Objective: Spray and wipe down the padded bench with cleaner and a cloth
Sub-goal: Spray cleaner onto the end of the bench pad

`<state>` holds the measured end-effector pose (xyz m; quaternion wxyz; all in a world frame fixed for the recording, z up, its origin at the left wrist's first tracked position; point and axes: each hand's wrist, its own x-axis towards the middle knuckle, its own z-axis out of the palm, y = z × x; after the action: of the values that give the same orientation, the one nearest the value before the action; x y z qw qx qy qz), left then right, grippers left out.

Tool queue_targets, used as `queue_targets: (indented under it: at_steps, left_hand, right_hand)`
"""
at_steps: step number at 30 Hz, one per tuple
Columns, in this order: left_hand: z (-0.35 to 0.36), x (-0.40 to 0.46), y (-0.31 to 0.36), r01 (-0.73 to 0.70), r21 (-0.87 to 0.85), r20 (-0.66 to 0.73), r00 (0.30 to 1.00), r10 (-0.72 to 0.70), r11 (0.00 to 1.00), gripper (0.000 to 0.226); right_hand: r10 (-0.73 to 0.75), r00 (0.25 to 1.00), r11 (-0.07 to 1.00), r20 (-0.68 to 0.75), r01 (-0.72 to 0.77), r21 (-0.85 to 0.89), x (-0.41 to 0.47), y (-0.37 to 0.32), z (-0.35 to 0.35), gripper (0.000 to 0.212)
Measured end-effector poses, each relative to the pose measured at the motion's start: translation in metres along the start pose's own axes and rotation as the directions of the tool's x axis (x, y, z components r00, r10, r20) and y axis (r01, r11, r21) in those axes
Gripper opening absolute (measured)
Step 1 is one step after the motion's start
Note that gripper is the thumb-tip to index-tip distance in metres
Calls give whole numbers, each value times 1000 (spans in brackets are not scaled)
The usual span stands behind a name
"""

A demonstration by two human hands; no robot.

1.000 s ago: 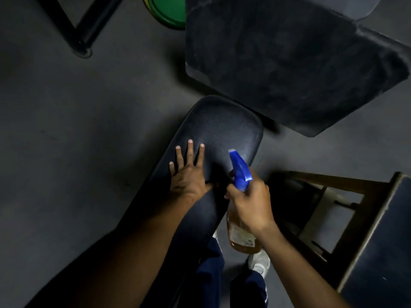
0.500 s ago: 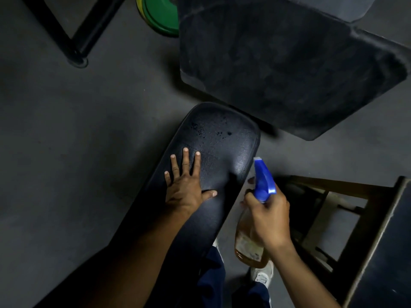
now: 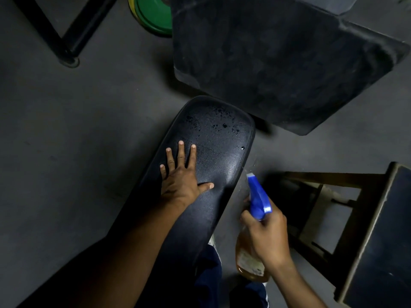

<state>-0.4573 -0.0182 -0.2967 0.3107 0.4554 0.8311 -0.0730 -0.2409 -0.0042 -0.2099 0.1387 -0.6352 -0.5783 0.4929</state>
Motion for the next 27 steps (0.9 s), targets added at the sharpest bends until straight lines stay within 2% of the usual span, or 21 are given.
queue_targets:
  at_steps: [4, 9, 16, 20, 27]
  left_hand:
    - [3, -5, -4, -20, -32, -78, 997, 18, 999, 125]
    - [16, -26, -17, -40, -35, -182, 983, 33, 999, 119]
    - [50, -83, -38, 47, -27, -219, 974, -52, 999, 118]
    - [66, -106, -38, 111, -31, -233, 966, -116, 993, 115]
    - [82, -139, -26, 175, -58, -213, 960, -184, 983, 110]
  right_hand:
    - [-33, 997, 999, 66, 36, -37, -10, 0, 13, 27]
    - [-88, 989, 993, 115, 97, -71, -20, 2, 30, 21]
    - [-179, 954, 967, 242, 216, -136, -38, 3, 39, 25]
    - [-175, 956, 964, 234, 215, -155, -49, 12, 30, 24]
    - [-122, 985, 975, 122, 142, -169, -55, 28, -10, 27]
